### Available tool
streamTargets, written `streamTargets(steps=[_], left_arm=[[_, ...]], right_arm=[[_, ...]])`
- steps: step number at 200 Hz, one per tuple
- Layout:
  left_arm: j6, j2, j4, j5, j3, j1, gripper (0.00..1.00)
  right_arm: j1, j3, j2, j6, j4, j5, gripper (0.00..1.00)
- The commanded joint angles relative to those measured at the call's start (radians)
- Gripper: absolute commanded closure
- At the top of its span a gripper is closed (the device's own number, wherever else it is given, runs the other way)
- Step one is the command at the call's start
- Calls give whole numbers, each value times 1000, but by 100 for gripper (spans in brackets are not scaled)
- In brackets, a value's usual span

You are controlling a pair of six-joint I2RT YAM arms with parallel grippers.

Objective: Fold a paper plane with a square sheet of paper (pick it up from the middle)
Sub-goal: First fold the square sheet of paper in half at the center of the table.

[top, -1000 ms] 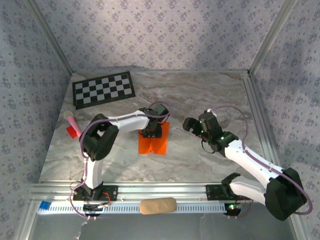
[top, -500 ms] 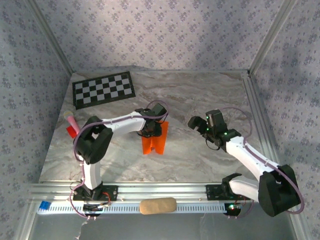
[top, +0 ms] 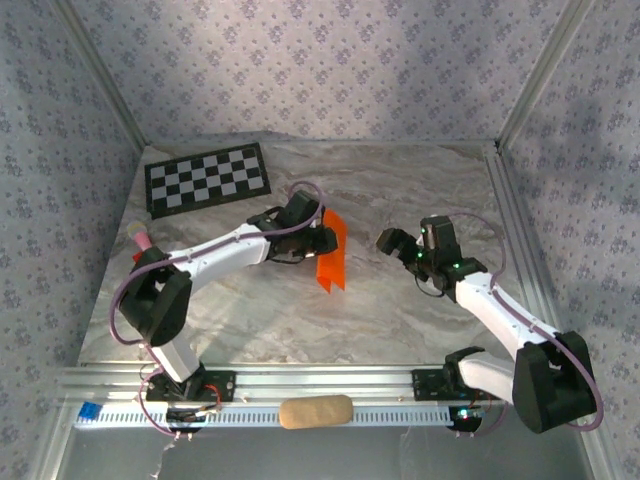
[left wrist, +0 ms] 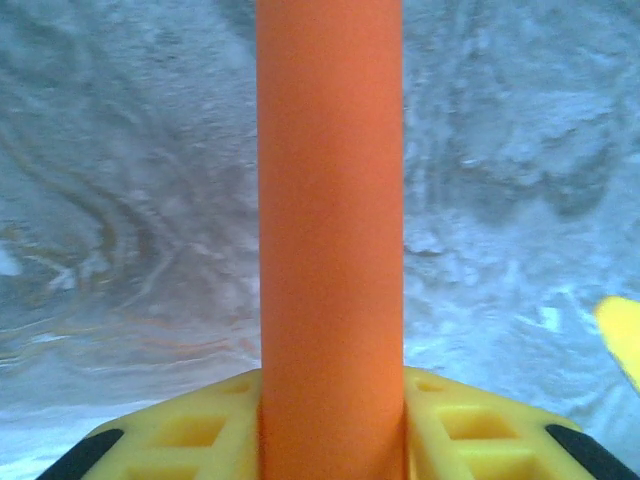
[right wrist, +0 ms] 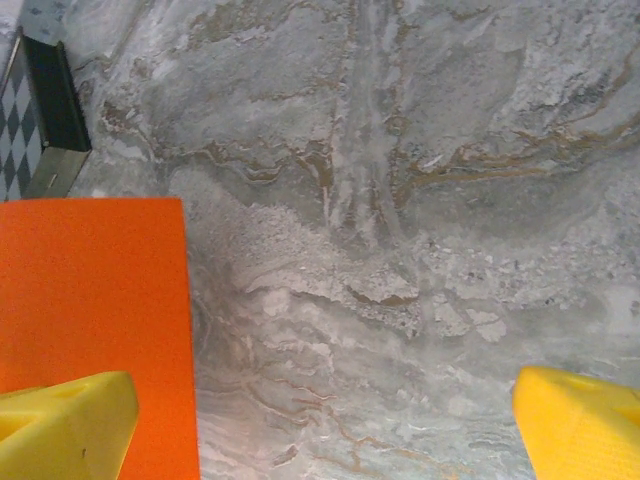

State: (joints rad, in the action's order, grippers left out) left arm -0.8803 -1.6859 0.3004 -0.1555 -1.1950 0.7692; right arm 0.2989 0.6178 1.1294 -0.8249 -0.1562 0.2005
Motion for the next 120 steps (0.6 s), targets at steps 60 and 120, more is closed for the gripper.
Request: streamTargets(steps=[60, 120], left_arm=[[-183, -16, -397, -151, 220, -9, 64], [-197, -34, -424, -156, 260, -22, 64]], right_arm=[[-13, 4, 43, 23, 91, 157, 6], [7, 6, 79, 1, 126, 177, 6]])
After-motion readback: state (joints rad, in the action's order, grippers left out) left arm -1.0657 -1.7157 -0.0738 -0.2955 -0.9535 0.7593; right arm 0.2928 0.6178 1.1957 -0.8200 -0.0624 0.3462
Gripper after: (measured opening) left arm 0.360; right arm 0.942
